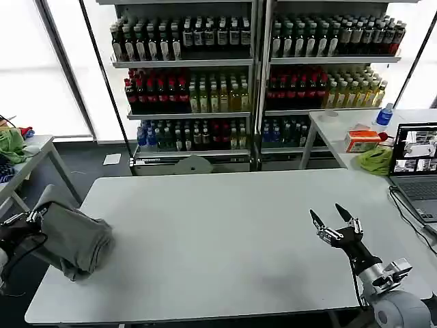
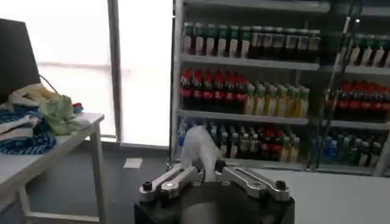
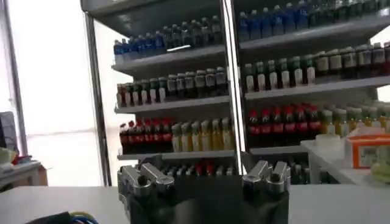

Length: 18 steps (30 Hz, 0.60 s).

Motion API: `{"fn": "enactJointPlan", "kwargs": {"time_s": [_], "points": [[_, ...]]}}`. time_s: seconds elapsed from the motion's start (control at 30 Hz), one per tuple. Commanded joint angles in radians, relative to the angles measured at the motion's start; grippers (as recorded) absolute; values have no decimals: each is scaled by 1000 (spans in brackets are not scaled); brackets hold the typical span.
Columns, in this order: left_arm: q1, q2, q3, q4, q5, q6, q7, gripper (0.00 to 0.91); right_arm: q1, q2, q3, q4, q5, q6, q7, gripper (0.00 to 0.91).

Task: Fold and organize the clothes.

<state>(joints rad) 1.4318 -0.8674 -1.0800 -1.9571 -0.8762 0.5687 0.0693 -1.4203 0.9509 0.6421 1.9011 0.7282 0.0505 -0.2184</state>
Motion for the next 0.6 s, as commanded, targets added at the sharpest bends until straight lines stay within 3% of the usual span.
{"fn": "enactJointPlan", "kwargs": {"time_s": [0.03,0.13,0.33,0.6], "points": [[15,-30,100,-177,-219,14,-205,10,-6,18,-10,5,-13,14,4,907],[33,-95,163,-264,-369,15,-411,20,4,14,-12,2,-17,13,4,907],[6,-174,279,-382,-730,10,-642,10,11,17,-14,-5,-20,13,5,907],[-82,-284,590,-363,-672,9,-659,10,19,31,-39,12,-41,-9,14,907]]}}
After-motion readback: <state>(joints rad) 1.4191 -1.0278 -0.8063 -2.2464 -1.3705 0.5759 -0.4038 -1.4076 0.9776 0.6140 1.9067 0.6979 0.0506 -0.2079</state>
